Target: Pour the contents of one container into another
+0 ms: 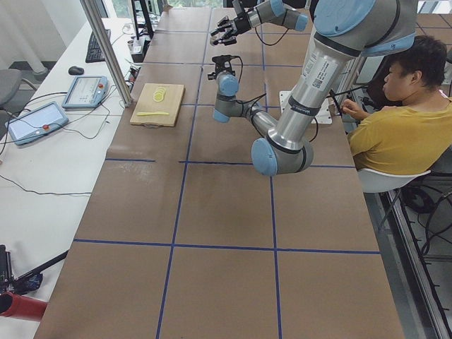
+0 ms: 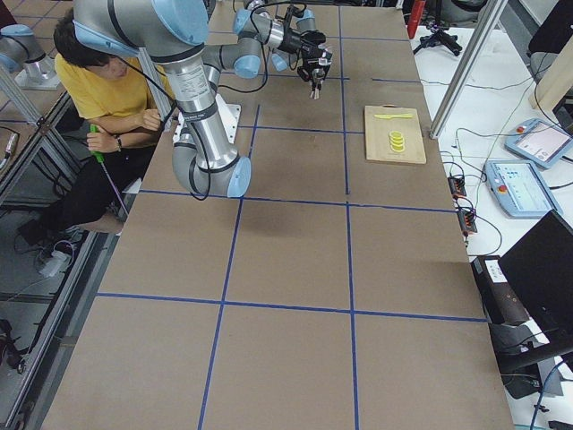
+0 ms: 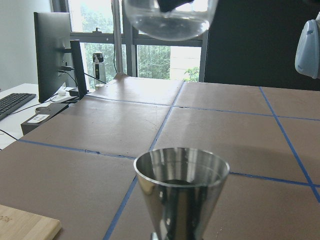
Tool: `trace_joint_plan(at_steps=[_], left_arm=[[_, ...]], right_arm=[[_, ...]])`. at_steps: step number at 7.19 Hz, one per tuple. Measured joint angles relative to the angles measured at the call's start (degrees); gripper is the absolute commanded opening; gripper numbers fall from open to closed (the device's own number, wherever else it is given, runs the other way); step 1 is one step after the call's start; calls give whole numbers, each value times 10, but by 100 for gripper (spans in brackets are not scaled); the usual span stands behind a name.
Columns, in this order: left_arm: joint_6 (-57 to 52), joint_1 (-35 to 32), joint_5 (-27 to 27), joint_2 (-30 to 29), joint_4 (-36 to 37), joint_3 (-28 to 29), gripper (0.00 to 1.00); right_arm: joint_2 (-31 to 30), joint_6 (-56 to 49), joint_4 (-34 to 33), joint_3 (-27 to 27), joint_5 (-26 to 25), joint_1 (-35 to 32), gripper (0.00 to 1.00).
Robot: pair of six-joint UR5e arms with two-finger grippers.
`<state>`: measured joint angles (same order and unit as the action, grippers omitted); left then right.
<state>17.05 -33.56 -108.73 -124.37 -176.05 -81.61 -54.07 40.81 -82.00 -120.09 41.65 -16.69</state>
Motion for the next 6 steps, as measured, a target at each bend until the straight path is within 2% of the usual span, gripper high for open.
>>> trace_joint_plan(at_steps=[2, 6], left_arm=[[0, -1, 0, 0, 0, 0, 0], [0, -4, 0, 0, 1, 0, 0]], right_arm=[[-50, 45, 5, -24, 20, -15, 0], [-156, 134, 13, -28, 21, -30, 0]])
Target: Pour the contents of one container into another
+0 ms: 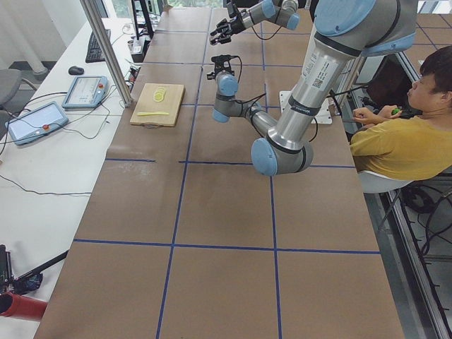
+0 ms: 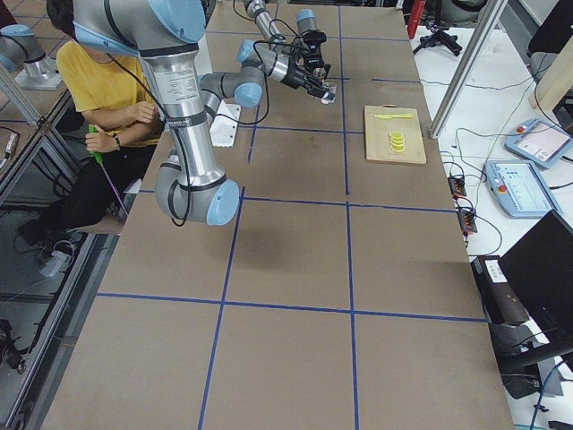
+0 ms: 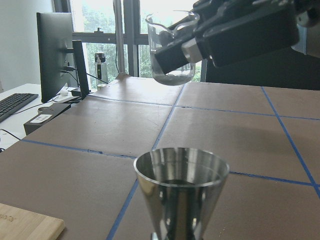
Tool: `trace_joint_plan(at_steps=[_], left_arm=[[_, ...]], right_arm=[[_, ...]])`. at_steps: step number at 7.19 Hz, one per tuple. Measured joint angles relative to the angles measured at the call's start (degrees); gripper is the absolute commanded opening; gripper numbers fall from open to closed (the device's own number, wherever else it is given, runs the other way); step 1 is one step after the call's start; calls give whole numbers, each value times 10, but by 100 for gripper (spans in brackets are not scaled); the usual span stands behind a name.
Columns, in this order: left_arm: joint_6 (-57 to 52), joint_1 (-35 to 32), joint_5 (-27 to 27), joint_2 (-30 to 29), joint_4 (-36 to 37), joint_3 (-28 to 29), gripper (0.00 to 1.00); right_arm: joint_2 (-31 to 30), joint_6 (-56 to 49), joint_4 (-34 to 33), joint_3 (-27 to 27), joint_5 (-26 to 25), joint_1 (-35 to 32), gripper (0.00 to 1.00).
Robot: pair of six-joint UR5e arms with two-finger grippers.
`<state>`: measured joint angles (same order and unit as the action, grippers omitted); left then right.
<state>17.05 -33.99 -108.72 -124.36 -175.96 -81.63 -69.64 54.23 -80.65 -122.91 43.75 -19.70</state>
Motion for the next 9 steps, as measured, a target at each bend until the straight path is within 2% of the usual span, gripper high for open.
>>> trace_joint_plan(at_steps=[2, 7, 9], left_arm=[[0, -2, 0, 0, 0, 0, 0], [0, -2, 0, 0, 0, 0, 0], [0, -1, 1, 0, 0, 0, 0]], right_arm=[[-64, 41, 50, 13, 1, 0, 0], [-201, 54, 393, 183, -25, 3, 0], [-221, 68, 463, 230, -45, 10, 0]])
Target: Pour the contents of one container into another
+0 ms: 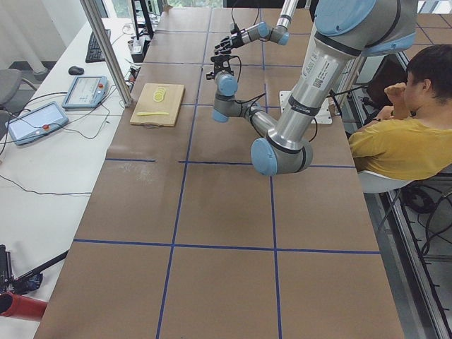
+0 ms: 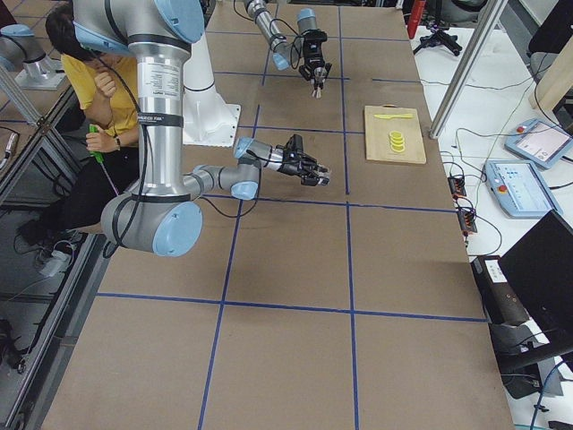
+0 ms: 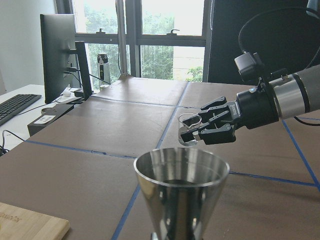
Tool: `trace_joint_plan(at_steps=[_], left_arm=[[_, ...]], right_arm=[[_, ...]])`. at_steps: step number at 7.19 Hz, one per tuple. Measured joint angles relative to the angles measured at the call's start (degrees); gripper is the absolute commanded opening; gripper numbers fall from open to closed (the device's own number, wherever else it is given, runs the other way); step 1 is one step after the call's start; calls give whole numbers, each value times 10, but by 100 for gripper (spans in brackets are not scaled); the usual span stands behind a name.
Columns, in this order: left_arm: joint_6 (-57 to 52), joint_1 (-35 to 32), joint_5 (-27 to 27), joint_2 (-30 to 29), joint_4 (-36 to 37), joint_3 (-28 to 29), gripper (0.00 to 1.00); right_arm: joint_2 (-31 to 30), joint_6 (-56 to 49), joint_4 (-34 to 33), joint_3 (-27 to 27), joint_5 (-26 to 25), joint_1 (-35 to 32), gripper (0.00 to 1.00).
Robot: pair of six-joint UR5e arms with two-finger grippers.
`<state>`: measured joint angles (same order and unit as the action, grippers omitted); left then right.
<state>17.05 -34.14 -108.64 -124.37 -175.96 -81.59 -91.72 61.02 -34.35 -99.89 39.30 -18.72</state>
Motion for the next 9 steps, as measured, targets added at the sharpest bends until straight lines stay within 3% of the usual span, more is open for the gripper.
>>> trace_joint_plan(at_steps=[9], left_arm=[[0, 0, 0, 0, 0, 1, 0]], right_arm=[[-38, 108, 13, 52, -67, 66, 5]])
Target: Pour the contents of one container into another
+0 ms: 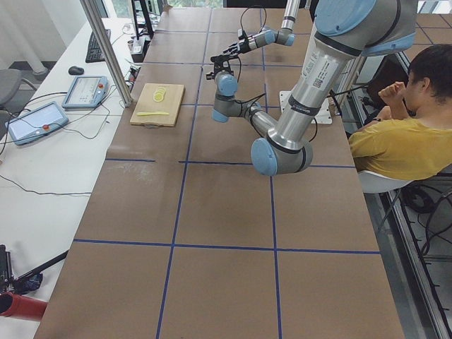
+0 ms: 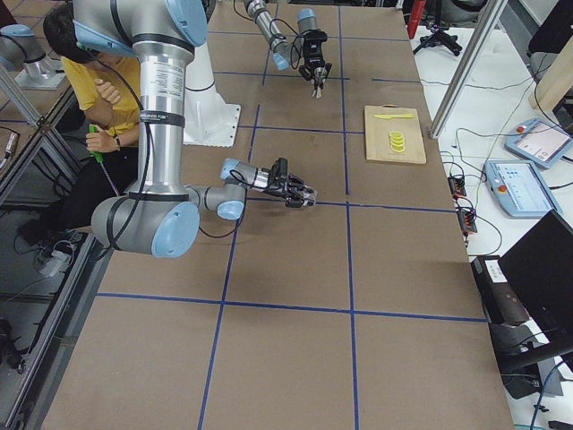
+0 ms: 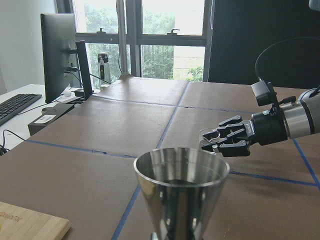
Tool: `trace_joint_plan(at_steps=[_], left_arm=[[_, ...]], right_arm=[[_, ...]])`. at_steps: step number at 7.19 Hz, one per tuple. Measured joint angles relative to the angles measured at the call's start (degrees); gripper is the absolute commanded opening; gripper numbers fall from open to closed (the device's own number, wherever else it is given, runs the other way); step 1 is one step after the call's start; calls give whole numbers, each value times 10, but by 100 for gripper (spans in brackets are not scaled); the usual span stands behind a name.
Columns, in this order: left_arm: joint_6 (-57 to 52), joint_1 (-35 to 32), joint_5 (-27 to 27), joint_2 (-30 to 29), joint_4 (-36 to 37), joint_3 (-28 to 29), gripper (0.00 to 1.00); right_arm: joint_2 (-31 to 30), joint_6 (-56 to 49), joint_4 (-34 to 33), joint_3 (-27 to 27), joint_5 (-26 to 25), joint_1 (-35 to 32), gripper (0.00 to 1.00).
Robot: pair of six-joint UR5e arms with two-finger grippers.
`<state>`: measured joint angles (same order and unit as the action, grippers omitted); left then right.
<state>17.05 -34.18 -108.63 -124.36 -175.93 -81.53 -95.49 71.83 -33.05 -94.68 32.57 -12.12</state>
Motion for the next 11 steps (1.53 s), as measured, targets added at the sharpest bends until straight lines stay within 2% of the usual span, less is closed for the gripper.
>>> trace_joint_plan(at_steps=[3, 5, 8, 10, 11], left_arm=[[0, 1, 0, 0, 0, 1, 0], [0, 1, 0, 0, 0, 1, 0], [0, 0, 0, 0, 1, 1, 0], [0, 0, 0, 0, 1, 1, 0], [0, 0, 0, 0, 1, 1, 0]], right_arm=[[2, 18, 0, 5, -12, 11, 9], [2, 25, 0, 10, -16, 17, 16], [3, 35, 0, 15, -20, 26, 37], [3, 36, 0, 17, -20, 28, 44], [3, 37, 0, 17, -20, 28, 52]])
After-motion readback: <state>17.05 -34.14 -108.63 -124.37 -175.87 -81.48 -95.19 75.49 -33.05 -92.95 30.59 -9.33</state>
